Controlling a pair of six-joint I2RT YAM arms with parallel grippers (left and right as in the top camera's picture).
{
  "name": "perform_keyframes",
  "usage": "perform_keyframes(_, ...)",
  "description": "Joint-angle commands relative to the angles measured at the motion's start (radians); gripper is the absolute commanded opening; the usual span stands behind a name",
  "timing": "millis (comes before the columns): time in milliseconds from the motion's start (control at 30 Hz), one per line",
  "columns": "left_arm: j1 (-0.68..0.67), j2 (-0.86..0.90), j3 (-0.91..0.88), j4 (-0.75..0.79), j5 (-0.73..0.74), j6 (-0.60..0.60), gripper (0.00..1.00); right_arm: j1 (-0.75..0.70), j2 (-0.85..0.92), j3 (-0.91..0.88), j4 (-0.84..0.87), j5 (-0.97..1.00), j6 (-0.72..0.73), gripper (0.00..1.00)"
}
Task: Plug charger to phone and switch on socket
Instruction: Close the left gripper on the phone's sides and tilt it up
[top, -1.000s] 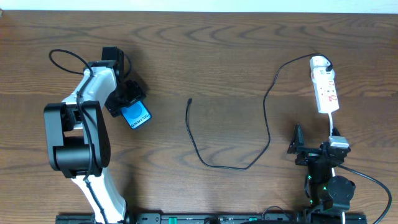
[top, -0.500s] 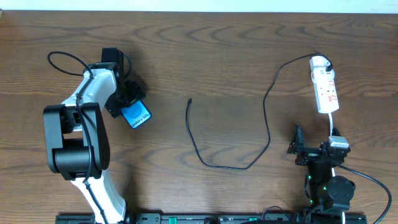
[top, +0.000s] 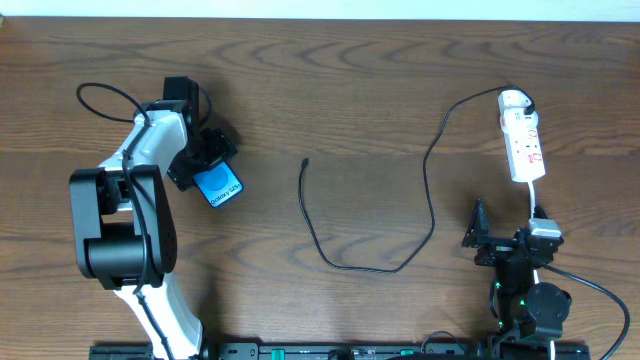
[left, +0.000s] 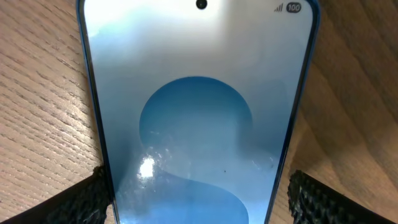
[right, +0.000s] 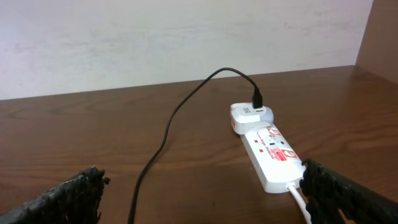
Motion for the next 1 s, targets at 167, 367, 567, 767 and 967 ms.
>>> perform_keyframes(167, 0.005, 0.088, -0.050, -0.030, 0.037, -0.004, 0.90, 0.006, -0.006, -0.002, -0.003, 0.005, 0.010, 0.99)
perform_keyframes(367, 0.005, 0.088, -0.051, -0.029, -0.022, -0.037, 0.89, 0.006, -0.006, -0.002, -0.003, 0.005, 0.010, 0.99)
perform_keyframes(567, 0.005, 0.089, -0.051, -0.011, -0.021, -0.058, 0.89, 0.006, -0.006, -0.002, -0.003, 0.005, 0.010, 0.99)
perform_keyframes(767, 0.003, 0.089, -0.072, 0.000, -0.021, -0.091, 0.89, 0.006, -0.006, -0.002, -0.003, 0.005, 0.010, 0.99)
perform_keyframes(967, 0.003, 0.089, -0.098, 0.026, -0.013, -0.091, 0.84, 0.006, -0.006, -0.002, -0.003, 0.005, 0.010, 0.99)
